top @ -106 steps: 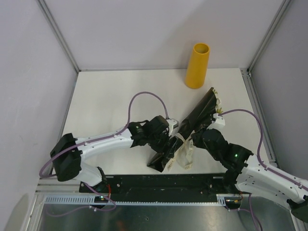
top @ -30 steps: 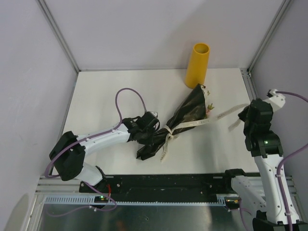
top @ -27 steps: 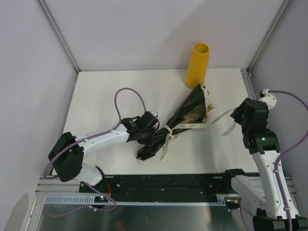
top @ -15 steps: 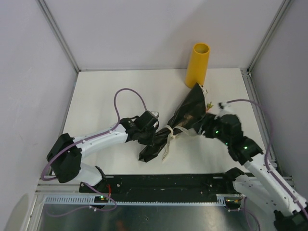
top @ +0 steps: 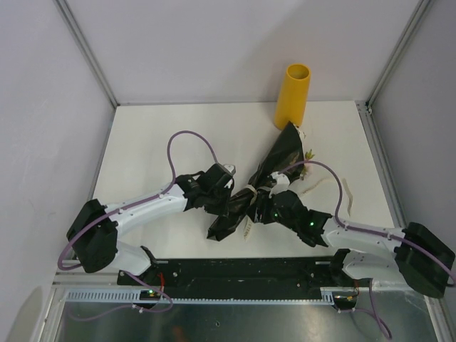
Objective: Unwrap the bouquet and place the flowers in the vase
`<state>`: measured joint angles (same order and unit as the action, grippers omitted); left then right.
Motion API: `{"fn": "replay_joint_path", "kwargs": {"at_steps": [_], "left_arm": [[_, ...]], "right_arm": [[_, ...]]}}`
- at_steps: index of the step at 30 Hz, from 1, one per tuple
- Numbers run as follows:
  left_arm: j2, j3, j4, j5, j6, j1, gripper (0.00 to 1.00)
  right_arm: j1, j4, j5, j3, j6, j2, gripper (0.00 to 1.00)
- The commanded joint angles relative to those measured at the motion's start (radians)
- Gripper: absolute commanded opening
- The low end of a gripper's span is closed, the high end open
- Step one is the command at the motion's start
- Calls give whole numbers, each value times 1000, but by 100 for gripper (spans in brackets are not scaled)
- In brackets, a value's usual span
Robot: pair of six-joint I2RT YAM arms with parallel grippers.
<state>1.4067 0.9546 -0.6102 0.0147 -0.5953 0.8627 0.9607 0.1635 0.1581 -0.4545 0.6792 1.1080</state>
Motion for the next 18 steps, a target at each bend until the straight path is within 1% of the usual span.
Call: {"fn": "replay_joint_path", "kwargs": {"at_steps": [1, 3, 5, 7, 10, 11, 12, 13, 16, 18], "left_arm": [[-45, 23, 46, 5, -12, -5, 0], [-46, 22, 46, 3, -11, -5, 0], [-49, 20, 46, -1, -12, -5, 0], [-51, 17, 45, -8, -14, -5, 0], [-51, 9, 45, -27, -21, -5, 0], [-51, 6, 45, -44, -23, -5, 0], [-51, 3, 44, -57, -24, -6, 0], [-51, -1, 44, -66, -26, -6, 0], [-54, -11, 43, -80, -33, -7, 0], [-57, -17, 43, -81, -37, -6, 0]], "right_arm": [[27, 156, 108, -1, 44, 73, 51], [31, 157, 121, -1, 60, 95, 47], [33, 128, 149, -4, 81, 98, 40], [35, 81, 192, -5, 99, 78, 30], [34, -18, 261, -8, 126, 9, 8], [34, -76, 292, -14, 139, -31, 4], [34, -118, 314, -17, 154, -82, 2], [33, -196, 345, -26, 173, -121, 1], [18, -448, 439, -60, 245, -258, 0], [-10, -573, 489, -80, 278, -345, 0]]}}
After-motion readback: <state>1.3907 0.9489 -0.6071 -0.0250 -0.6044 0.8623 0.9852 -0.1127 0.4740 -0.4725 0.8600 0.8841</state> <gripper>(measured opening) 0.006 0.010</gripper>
